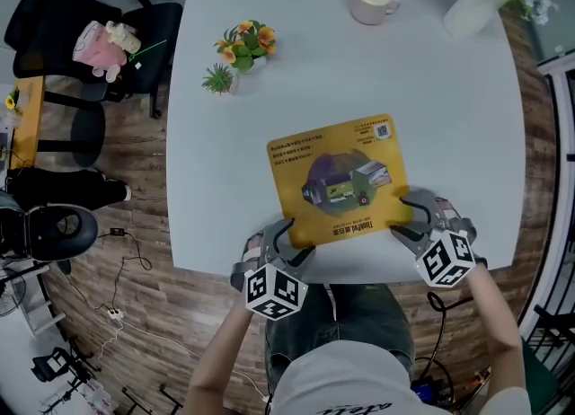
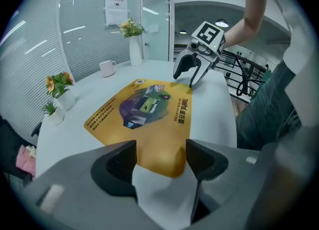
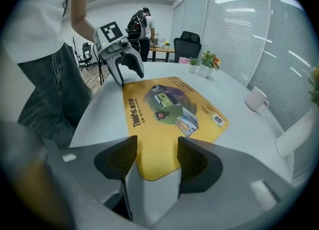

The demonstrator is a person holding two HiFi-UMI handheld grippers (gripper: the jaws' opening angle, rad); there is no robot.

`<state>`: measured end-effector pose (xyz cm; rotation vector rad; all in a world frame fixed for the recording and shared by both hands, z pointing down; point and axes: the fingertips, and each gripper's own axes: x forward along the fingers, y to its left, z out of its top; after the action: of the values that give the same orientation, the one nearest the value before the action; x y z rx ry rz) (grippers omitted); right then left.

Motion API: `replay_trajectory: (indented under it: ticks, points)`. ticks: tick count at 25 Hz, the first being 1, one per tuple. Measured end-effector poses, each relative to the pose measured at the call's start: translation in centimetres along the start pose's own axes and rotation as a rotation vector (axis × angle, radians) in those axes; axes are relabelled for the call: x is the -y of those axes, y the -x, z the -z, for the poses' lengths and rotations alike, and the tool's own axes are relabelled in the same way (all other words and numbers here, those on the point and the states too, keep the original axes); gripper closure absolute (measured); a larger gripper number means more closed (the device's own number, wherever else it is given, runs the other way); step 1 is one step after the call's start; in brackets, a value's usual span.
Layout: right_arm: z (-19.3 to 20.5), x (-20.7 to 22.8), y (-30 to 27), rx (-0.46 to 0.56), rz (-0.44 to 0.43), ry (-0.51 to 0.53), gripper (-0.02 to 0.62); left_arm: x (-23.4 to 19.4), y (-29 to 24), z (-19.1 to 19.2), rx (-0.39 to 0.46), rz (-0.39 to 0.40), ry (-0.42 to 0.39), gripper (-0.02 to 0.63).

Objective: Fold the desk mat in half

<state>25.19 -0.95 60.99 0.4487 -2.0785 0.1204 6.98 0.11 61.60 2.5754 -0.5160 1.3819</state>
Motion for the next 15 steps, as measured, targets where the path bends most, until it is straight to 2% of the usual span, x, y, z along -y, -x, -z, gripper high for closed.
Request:
replay_trajectory:
  ticks: [6, 15]
  points:
    - [1.2, -0.8, -0.6, -0.050, -0.052, 0.059, 0.307, 1.2, -1.1, 0.8, -0.039, 0.040, -0.031, 0.298]
    - [2.3, -0.8, -1.3, -0.067, -0.079, 0.045, 0.304, 0.9, -1.4, 0.8, -0.040, 0.068, -0.038, 0.276]
